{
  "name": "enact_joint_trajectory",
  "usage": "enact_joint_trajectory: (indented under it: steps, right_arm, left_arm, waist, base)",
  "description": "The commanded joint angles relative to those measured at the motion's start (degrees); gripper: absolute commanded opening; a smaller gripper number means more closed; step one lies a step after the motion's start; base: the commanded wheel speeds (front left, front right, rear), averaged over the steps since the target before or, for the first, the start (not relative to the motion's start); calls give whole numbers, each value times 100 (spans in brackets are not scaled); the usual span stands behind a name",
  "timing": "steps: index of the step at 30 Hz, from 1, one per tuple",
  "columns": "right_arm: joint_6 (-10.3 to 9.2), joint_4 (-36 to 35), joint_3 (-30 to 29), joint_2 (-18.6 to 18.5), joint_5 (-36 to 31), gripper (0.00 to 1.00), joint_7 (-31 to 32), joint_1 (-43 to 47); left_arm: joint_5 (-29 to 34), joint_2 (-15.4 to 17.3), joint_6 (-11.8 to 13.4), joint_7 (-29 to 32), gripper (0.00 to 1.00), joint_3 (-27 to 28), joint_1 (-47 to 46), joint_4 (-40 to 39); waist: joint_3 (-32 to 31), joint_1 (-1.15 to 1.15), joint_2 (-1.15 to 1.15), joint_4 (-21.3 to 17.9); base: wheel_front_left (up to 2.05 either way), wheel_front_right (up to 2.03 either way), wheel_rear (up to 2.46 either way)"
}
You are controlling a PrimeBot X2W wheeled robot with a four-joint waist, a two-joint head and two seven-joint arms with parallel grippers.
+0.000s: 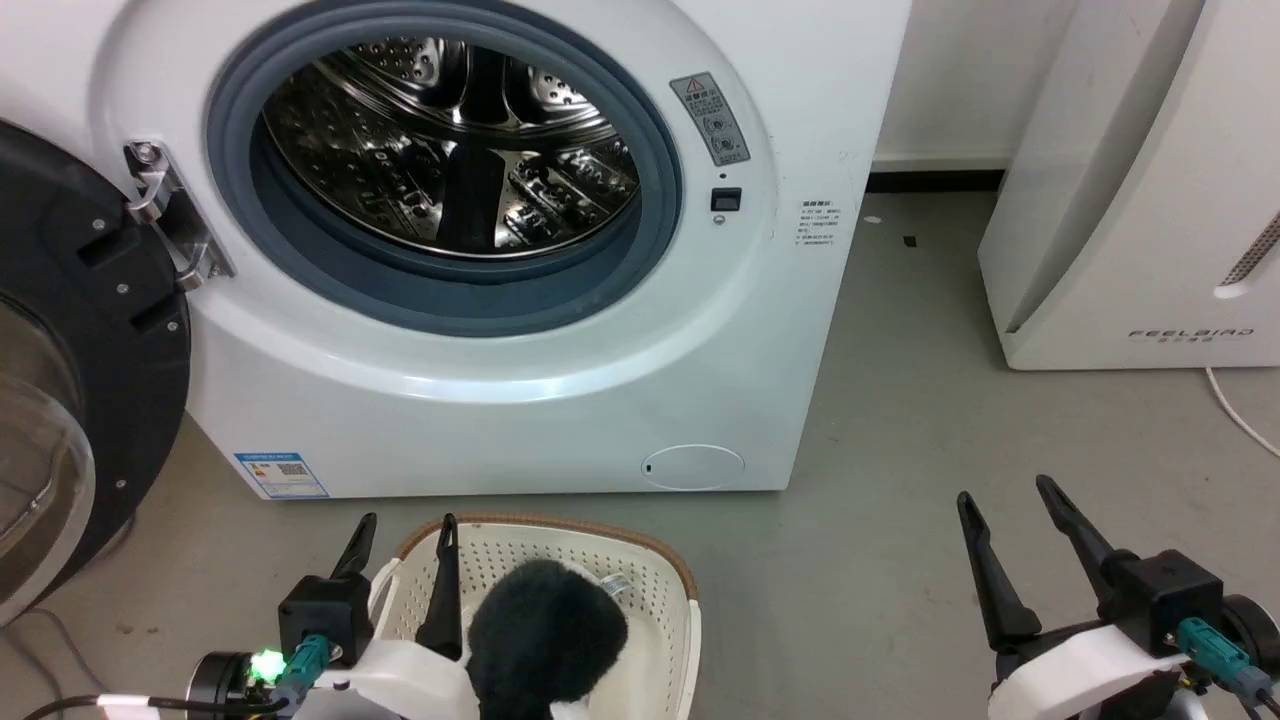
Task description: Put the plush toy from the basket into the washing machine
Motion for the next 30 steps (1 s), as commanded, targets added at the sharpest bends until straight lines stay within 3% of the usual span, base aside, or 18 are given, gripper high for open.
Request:
enact_joint_trajectory:
  steps: [1,30]
  right_arm:
    - [-1,-44,-13,0,52,100,-73,-58]
    - [-2,-313,-34,-1,126,100,-418,-361]
  left_arm:
    - [-45,2,-4,-56,100,-22,-137,69]
    - [-305,75,-202,-403,100,-323,-1253,2053]
  waist:
    - [57,0,0,-11]
    - [1186,0,0,-289]
  base:
    - [0,0,0]
    - [0,0,0]
